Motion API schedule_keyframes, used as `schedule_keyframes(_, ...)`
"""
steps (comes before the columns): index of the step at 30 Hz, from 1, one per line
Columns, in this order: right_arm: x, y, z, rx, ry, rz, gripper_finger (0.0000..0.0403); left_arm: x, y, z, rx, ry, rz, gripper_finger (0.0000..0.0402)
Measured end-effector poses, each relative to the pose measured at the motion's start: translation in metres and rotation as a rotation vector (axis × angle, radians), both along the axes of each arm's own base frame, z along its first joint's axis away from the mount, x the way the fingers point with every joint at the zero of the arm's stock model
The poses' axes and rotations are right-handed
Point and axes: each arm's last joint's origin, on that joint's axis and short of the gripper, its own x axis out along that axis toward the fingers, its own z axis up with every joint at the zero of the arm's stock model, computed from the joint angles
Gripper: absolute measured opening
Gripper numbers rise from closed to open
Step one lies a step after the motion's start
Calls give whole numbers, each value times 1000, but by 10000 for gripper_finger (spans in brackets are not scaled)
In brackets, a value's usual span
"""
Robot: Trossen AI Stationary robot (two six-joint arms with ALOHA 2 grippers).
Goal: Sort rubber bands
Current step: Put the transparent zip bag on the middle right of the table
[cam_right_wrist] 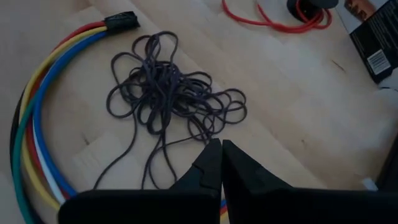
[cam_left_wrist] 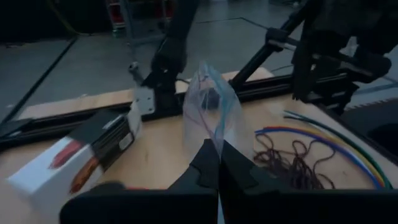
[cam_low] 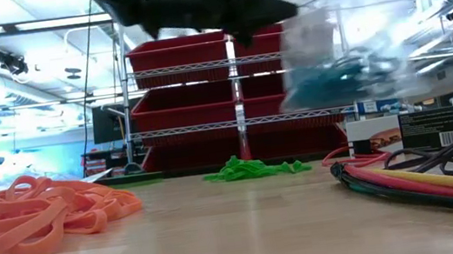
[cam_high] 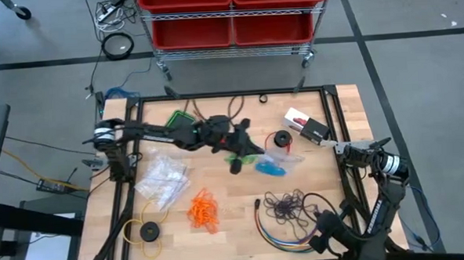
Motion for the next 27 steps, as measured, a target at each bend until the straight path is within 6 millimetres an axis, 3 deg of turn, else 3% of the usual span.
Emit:
schedule_keyframes(15, 2, -2, 0, -3, 5, -13, 1, 72, 4, -16, -181, -56, -105, 0)
schedule_keyframes(21, 5, -3, 0, -3, 10, -21, 0, 89, -1, -21, -250, -59, -232, 0)
schedule_keyframes(27, 12, -6, 0, -6, 16, -40, 0, 92, 1, -30, -250, -33, -212, 1)
